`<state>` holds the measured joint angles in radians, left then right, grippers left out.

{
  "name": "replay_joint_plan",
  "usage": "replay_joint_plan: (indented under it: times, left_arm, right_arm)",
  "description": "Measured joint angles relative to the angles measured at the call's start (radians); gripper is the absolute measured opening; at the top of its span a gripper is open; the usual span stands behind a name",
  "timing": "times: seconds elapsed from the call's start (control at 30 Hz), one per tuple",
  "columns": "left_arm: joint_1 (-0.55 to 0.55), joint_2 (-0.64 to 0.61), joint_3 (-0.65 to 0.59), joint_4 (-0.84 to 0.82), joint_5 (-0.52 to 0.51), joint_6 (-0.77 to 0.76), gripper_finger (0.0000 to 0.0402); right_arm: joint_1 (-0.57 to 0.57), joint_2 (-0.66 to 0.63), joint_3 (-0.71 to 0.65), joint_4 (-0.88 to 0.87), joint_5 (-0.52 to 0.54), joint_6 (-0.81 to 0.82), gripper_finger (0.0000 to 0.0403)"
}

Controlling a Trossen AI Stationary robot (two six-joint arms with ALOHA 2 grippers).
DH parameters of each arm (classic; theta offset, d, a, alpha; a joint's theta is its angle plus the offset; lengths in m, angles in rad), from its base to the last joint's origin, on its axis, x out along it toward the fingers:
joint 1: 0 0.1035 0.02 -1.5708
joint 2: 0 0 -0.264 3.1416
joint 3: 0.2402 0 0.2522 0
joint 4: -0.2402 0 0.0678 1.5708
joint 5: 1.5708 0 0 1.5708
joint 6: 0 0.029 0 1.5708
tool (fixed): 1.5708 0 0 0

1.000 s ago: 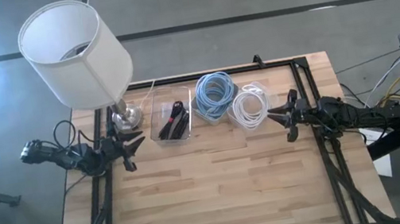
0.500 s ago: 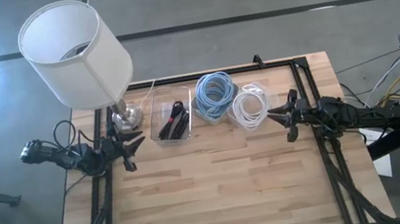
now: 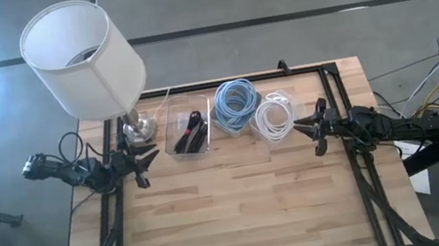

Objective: Sort HDMI cables
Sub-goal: Return to Home Position

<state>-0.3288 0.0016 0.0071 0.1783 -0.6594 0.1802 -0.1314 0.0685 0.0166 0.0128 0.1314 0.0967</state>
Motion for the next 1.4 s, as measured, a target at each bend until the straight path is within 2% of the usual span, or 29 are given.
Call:
replay_joint_plan:
  times: [0.37,0.83,1.4]
  left_arm:
    - [0.000,0.000,0.000,0.000,0.000,0.000,0.0094]
    - [0.000,0.000,0.000,0.000,0.000,0.000,0.0094]
    - [0.000,0.000,0.000,0.000,0.000,0.000,0.0094]
  right_arm:
    - [0.000,0.000,0.000,0.000,0.000,0.000,0.0091]
    - [0.000,0.000,0.000,0.000,0.000,0.000,0.0068]
    - [0.000,0.000,0.000,0.000,0.000,0.000,0.0091]
